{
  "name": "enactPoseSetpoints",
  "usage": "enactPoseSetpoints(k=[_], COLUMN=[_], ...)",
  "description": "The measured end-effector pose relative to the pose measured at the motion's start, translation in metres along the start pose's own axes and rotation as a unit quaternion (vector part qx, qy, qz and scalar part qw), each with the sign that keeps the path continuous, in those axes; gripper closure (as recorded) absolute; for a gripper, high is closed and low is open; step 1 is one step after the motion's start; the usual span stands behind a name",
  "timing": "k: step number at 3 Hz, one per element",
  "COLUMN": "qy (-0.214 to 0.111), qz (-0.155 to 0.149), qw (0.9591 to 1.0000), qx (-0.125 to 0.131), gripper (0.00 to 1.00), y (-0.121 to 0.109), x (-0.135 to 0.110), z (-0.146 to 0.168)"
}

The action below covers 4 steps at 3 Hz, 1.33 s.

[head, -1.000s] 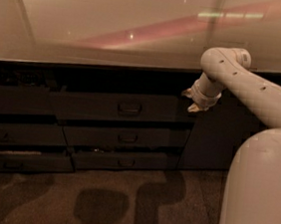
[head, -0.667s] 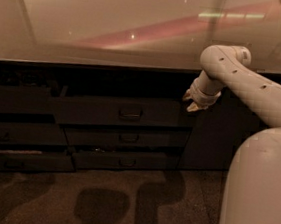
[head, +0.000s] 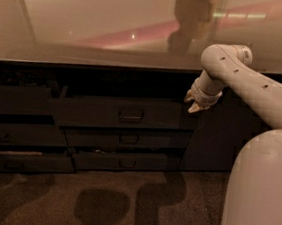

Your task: Open top drawer

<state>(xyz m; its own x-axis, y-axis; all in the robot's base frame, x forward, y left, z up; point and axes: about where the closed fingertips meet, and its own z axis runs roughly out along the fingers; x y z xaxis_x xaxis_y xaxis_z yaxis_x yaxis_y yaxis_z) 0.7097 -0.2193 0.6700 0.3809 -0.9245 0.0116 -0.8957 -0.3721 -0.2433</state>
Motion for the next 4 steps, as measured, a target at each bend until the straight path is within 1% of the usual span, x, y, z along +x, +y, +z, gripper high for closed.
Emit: enactPoseSetpoints(k=[1, 2, 3, 4], qy=[-0.001, -0.005, -0.005, -0.007], qz=[-0.001, -0.005, -0.006, -0.012], qw=[1.0000, 1.0000, 1.0000, 0.9999], qx=[0.000, 0.002, 0.002, 0.002], gripper=[1.00, 1.00, 1.00, 1.00], y=[0.001, 0.008, 0.007, 0.018], x=[-0.001, -0.004, -0.004, -0.009], z=[-0.002, -0.002, -0.006, -0.004])
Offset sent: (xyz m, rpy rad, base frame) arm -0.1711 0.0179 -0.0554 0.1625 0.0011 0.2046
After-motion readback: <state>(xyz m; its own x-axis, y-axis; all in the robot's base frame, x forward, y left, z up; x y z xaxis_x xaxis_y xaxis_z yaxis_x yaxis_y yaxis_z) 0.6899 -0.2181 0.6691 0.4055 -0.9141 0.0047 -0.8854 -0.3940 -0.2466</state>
